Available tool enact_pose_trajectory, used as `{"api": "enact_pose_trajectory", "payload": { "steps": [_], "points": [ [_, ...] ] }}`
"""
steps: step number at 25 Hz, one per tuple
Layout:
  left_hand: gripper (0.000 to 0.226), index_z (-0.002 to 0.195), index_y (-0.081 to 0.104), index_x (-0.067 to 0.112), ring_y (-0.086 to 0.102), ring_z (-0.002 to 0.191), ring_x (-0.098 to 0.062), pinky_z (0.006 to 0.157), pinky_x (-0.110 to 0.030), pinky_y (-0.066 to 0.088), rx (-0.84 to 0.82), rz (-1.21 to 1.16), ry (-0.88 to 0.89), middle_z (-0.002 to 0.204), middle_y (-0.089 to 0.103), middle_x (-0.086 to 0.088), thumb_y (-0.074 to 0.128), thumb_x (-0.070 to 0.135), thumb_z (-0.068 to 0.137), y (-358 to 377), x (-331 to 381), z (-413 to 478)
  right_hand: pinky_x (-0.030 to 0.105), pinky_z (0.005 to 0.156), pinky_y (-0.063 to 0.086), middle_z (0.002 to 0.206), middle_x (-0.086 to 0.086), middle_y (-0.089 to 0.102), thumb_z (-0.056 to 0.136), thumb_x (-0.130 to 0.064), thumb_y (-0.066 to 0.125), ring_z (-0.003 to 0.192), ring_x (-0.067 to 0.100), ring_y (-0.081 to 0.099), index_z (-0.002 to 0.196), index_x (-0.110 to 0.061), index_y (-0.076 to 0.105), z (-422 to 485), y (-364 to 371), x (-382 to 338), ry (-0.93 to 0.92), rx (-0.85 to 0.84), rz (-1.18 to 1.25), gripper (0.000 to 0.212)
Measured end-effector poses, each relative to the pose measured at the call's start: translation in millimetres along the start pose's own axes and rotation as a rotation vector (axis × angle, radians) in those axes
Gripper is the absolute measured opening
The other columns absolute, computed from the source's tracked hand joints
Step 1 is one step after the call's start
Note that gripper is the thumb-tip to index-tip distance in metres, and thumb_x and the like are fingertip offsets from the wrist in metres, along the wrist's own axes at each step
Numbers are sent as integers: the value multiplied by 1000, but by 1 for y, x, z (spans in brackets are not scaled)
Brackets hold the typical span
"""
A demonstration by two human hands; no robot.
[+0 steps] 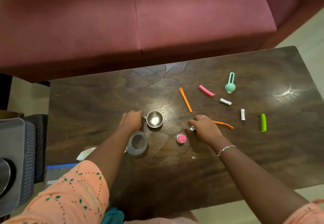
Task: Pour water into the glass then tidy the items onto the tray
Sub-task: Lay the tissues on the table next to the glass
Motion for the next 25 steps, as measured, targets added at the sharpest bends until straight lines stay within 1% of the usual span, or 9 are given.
{"api": "enact_pose_trajectory", "payload": {
  "steps": [2, 4, 8, 11, 14, 18, 20, 22, 25],
  "points": [
    [26, 110, 57, 20, 57, 106, -29, 81, -33, 41, -43, 2, 0, 115, 63, -10, 45, 11, 89, 4, 1, 6, 37, 89, 41, 114, 14, 57, 92, -14, 41, 112, 31, 49, 112, -11, 60, 13, 19, -10, -88, -158, -183, 28],
    [30, 114, 58, 25, 59, 106, -28, 82, -32, 44, -70, -12, 3, 117, 64, -7, 47, 14, 89, 5, 3, 10, 40, 91, 41, 118, 15, 56, 94, -12, 36, 112, 33, 50, 113, -9, 59, 19, 33, -7, -102, -259, -311, 30],
    [25, 109, 60, 18, 60, 105, -28, 91, -39, 44, -134, 79, 25, 114, 65, -8, 48, 11, 88, 7, 14, 17, 40, 87, 43, 115, 13, 60, 91, -5, 37, 108, 32, 53, 110, -7, 60, 19, 35, 7, -135, -297, -379, 30],
    [11, 94, 62, 14, 61, 94, -27, 84, -36, 45, -118, 66, 19, 105, 67, -10, 53, 12, 89, -1, 22, 18, 38, 81, 47, 110, 13, 62, 89, -2, 41, 104, 31, 58, 104, -6, 60, 14, 29, 29, -105, -302, -398, 25],
    [4, 86, 62, 16, 55, 79, -22, 71, -31, 43, -95, -49, 4, 96, 68, -10, 59, 17, 87, -7, 29, 13, 36, 79, 49, 108, 11, 64, 90, -7, 43, 102, 29, 60, 102, -7, 62, 11, 26, 52, -34, -339, -419, 22],
    [6, 80, 62, 15, 53, 77, -18, 63, -28, 40, -78, -279, -83, 84, 63, -6, 62, 13, 86, -9, 32, -1, 37, 85, 46, 119, 14, 53, 94, -6, 34, 110, 30, 52, 113, 0, 56, 3, 26, 71, -22, -442, -400, 30],
    [6, 84, 69, 8, 57, 80, -16, 67, -29, 44, -84, -414, -111, 87, 69, -9, 65, 11, 84, -10, 34, -10, 35, 83, 46, 115, 17, 57, 93, -9, 38, 104, 30, 56, 106, 0, 58, -8, 28, 79, -12, -488, -315, 26],
    [11, 90, 72, 4, 61, 81, -14, 72, -28, 46, -81, -542, -139, 89, 72, -9, 67, 11, 83, -17, 32, -19, 30, 75, 44, 107, 16, 62, 89, -11, 47, 97, 28, 60, 98, -3, 61, -20, 25, 92, 31, -478, -283, 19],
    [13, 93, 70, 0, 58, 65, -8, 54, -17, 44, -76, -733, -208, 82, 67, -6, 67, 7, 82, -27, 21, -40, 23, 62, 39, 87, 8, 63, 82, -17, 59, 85, 24, 61, 78, -12, 61, -40, 10, 121, 180, -394, -155, 6]
  ]
}}
Point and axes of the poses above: each hand's wrist, its own z-axis towards the middle knuckle, its own y-axis out of the palm, x = y × z, the point moved 9 cm from there along z, towards the middle knuckle
